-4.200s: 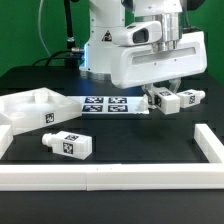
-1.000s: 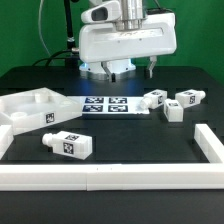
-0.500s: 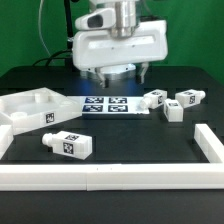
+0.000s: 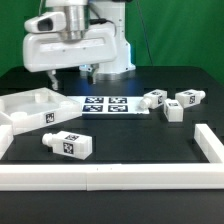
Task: Assemble one leg
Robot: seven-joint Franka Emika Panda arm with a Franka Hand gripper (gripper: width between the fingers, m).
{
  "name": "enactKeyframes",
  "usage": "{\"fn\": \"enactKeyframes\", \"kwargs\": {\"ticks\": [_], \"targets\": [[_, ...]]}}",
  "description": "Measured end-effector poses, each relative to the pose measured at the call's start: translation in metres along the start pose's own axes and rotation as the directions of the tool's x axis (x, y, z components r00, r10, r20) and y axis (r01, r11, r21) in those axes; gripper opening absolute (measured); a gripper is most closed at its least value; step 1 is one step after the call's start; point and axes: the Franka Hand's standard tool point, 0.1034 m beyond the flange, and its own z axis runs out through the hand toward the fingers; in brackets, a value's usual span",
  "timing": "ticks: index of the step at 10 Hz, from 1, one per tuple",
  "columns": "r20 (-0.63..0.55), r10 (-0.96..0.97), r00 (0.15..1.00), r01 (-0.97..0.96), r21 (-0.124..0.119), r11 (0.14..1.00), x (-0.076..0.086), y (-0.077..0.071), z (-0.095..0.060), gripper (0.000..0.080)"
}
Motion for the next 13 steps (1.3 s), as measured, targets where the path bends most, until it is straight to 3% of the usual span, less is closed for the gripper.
{"fn": "enactKeyframes", "kwargs": {"ticks": [6,9,10,12,13], "targets": [[0.004,-0.003,1.0,0.003,0.003,1.0,-0.002,0.0,0.001,0.0649],[0.038,-0.044,0.998,0.044,0.009,0.999,-0.043,0.013,0.018,0.0649],[0.042,-0.042,0.998,0.042,-0.006,0.999,-0.046,0.015,0.028,0.0649],[0.042,-0.04,0.998,0.041,-0.008,0.999,-0.045,0.018,0.032,0.0649],[0.042,-0.04,0.998,0.041,-0.008,0.999,-0.045,0.019,0.032,0.0527]]}}
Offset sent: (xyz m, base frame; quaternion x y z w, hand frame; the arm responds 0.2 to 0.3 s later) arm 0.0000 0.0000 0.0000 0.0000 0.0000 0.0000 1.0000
